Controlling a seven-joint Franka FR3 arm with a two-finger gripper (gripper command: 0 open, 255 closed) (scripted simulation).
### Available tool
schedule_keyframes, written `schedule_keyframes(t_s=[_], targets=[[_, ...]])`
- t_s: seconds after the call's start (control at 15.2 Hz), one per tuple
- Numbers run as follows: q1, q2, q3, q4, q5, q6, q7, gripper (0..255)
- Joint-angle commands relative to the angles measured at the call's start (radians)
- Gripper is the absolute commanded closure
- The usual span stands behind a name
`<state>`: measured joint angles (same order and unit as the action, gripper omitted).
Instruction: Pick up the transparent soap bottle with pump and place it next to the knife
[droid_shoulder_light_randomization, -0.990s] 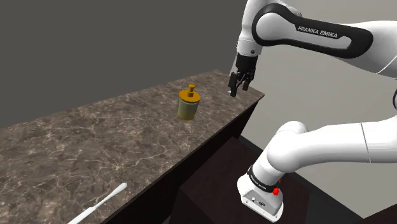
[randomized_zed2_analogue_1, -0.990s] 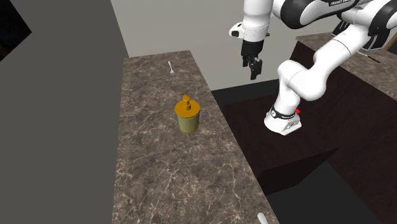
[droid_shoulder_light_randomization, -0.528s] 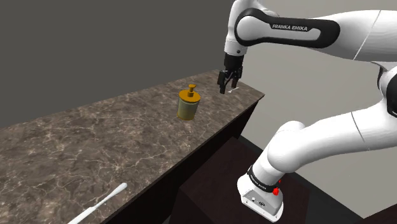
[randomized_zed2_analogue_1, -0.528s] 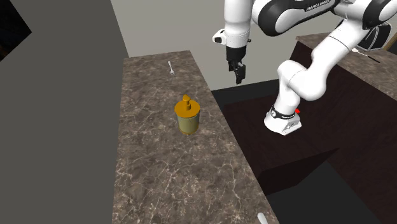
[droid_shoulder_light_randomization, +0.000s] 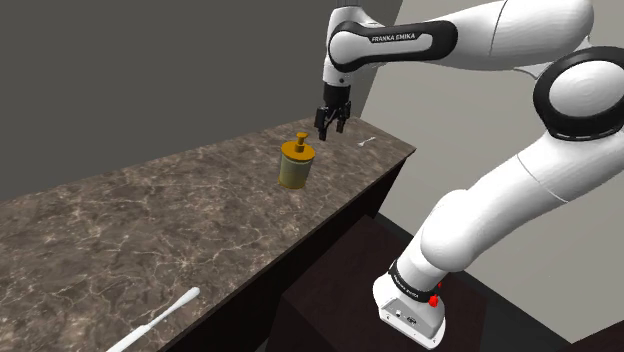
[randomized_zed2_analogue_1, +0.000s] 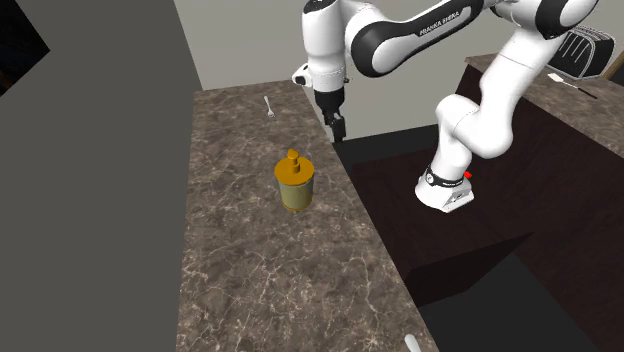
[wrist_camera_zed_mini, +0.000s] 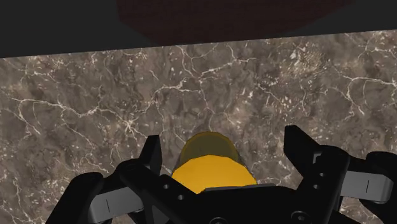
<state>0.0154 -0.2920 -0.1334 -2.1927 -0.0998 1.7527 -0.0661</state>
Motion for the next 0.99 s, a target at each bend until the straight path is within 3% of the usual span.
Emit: schedule_keyframes(t_s=[0.0,0.59,0.92], targets=[[0.000,0.078,-0.013,0.049,0.007,0.030,-0.028,0],[-0.005,0.428,-0.028,0.355,0.068,0.072,-0.128,0],[-0.007,0.435,-0.029,0.295,0.068,0.138,-0.129,0]])
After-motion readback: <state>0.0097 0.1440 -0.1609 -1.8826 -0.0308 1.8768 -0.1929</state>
